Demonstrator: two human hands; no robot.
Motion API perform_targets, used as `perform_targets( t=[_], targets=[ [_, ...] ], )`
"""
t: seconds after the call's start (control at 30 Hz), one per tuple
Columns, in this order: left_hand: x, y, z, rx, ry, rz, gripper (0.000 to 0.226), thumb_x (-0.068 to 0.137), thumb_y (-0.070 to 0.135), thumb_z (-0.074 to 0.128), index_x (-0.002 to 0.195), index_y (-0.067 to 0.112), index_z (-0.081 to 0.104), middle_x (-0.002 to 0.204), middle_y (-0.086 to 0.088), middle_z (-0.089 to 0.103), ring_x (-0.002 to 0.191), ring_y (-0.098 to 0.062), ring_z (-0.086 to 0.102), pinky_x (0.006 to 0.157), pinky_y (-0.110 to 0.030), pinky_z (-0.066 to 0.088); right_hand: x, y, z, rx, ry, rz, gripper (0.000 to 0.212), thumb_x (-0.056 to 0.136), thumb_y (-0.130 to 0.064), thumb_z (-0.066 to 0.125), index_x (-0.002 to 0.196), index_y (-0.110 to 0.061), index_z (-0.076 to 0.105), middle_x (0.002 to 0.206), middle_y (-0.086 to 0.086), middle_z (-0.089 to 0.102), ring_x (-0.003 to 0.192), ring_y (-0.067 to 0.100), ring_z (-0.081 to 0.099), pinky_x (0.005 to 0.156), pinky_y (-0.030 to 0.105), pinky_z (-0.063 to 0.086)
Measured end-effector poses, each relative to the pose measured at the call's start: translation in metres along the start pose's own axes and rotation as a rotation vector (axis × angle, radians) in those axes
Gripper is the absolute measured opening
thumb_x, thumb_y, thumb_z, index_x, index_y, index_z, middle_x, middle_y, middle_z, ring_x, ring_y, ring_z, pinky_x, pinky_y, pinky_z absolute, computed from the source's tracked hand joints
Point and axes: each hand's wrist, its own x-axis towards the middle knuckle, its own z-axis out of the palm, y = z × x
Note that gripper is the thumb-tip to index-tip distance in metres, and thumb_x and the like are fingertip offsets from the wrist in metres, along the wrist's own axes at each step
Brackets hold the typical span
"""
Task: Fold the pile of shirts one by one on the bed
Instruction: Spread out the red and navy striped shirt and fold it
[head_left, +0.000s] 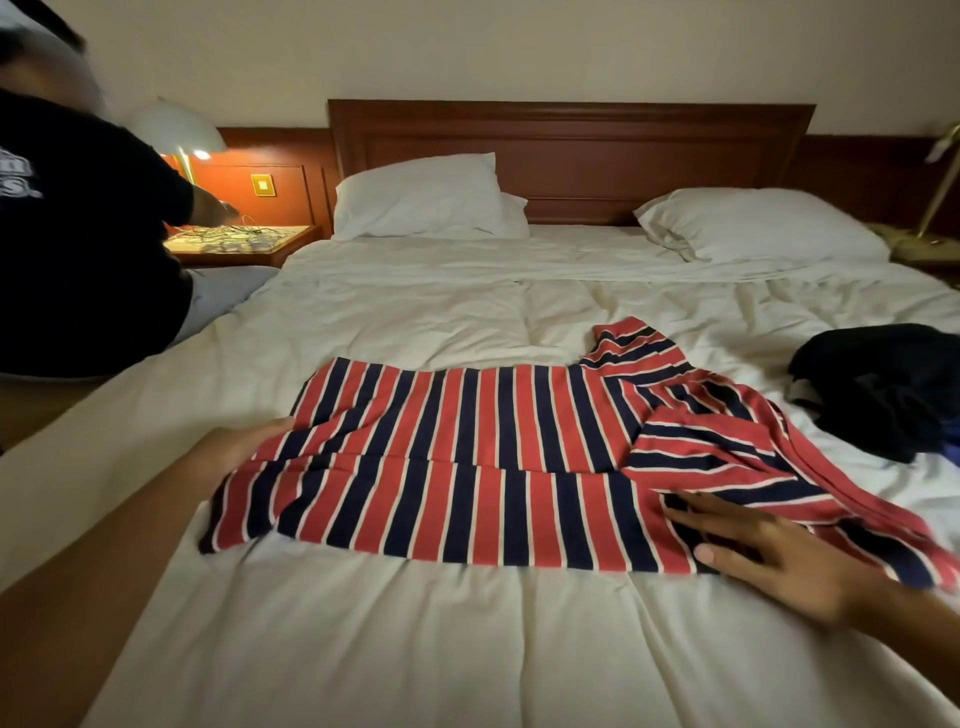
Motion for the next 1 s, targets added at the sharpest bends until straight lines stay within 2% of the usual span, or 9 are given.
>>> perform_targets(
  t=[0.13, 0.23, 0.4, 0.53, 0.67, 0.73, 0.8, 0.87, 1.0],
  targets=[
    [0.020, 0.021, 0.014, 0.082, 0.040, -0.019, 0.071, 0.063, 0.068, 0.081, 0.103, 0.009, 0.073, 0.093, -0.018, 0.074, 0.083, -0.036, 0.071, 0.076, -0.040, 0.055, 0.044, -0.007, 0.002, 0.046, 0.098, -0.004, 0.048, 0.091, -0.070, 0.030, 0.139, -0.066, 0.029, 0.156, -0.036, 0.013, 0.148, -0.007, 0.003, 0.125, 0.044, 0.009],
    [0.040, 0.035, 0.029, 0.120, 0.042, -0.048, 0.076, 0.058, 0.069, 0.083, 0.102, 0.008, 0.067, 0.088, -0.019, 0.072, 0.076, -0.034, 0.070, 0.067, -0.038, 0.055, 0.095, -0.023, 0.015, -0.030, 0.068, -0.021, 0.053, 0.089, -0.076, 0.017, 0.142, -0.068, 0.013, 0.161, -0.026, -0.003, 0.148, -0.002, -0.014, 0.123, 0.041, -0.007],
    [0.078, 0.038, 0.055, 0.415, 0.285, 0.106, 0.067, 0.090, 0.053, 0.065, 0.129, -0.001, 0.059, 0.123, -0.024, 0.064, 0.105, -0.041, 0.063, 0.094, -0.047, 0.051, 0.184, -0.067, 0.044, -0.184, 0.057, -0.057, 0.070, 0.080, -0.082, -0.001, 0.147, -0.059, -0.006, 0.163, -0.009, -0.014, 0.148, 0.012, -0.024, 0.120, 0.045, -0.016],
    [0.106, 0.033, 0.051, 0.388, 0.533, 0.181, 0.045, 0.098, 0.041, 0.056, 0.125, 0.005, 0.054, 0.123, -0.022, 0.061, 0.107, -0.042, 0.059, 0.091, -0.049, 0.048, 0.228, -0.099, 0.067, -0.204, 0.116, -0.042, 0.066, 0.084, -0.080, -0.003, 0.145, -0.059, -0.017, 0.163, 0.000, -0.018, 0.148, 0.020, -0.023, 0.119, 0.046, -0.016],
    [0.128, 0.052, 0.052, 0.168, 0.420, 0.113, 0.079, 0.081, 0.059, 0.071, 0.136, 0.009, 0.045, 0.128, -0.017, 0.056, 0.115, -0.040, 0.057, 0.098, -0.050, 0.047, 0.245, -0.111, 0.079, -0.198, 0.167, -0.016, 0.066, 0.083, -0.081, -0.005, 0.143, -0.060, -0.022, 0.162, 0.001, -0.022, 0.147, 0.021, -0.027, 0.119, 0.047, -0.018],
    [0.142, 0.064, 0.051, 0.075, 0.309, 0.099, 0.085, 0.072, 0.044, 0.086, 0.139, 0.007, 0.049, 0.133, -0.018, 0.058, 0.117, -0.040, 0.058, 0.104, -0.049, 0.046, 0.247, -0.113, 0.082, -0.188, 0.201, -0.013, 0.063, 0.084, -0.081, -0.006, 0.142, -0.062, -0.022, 0.163, 0.000, -0.021, 0.147, 0.021, -0.028, 0.119, 0.047, -0.018],
    [0.155, 0.070, 0.050, -0.061, 0.260, 0.116, 0.065, 0.068, 0.022, 0.090, 0.126, 0.008, 0.063, 0.124, -0.018, 0.065, 0.110, -0.037, 0.064, 0.103, -0.047, 0.049, 0.247, -0.113, 0.086, -0.176, 0.237, -0.016, 0.060, 0.085, -0.081, -0.006, 0.140, -0.064, -0.022, 0.163, -0.001, -0.020, 0.147, 0.019, -0.028, 0.120, 0.048, -0.017],
    [0.166, 0.072, 0.051, -0.086, 0.388, 0.214, 0.041, 0.076, 0.013, 0.085, 0.114, 0.010, 0.069, 0.119, -0.016, 0.069, 0.105, -0.034, 0.065, 0.100, -0.042, 0.052, 0.247, -0.112, 0.089, -0.161, 0.263, -0.020, 0.058, 0.086, -0.081, -0.006, 0.139, -0.066, -0.021, 0.163, -0.003, -0.019, 0.148, 0.018, -0.026, 0.120, 0.048, -0.016],
    [0.177, 0.079, 0.059, 0.093, 0.677, 0.329, 0.034, 0.091, 0.036, 0.070, 0.121, 0.022, 0.060, 0.134, -0.013, 0.054, 0.118, -0.036, 0.055, 0.097, -0.043, 0.046, 0.249, -0.110, 0.092, -0.147, 0.305, -0.020, 0.061, 0.085, -0.082, -0.007, 0.143, -0.065, -0.015, 0.165, -0.004, -0.012, 0.150, 0.017, -0.021, 0.121, 0.048, -0.012]
  ],
)
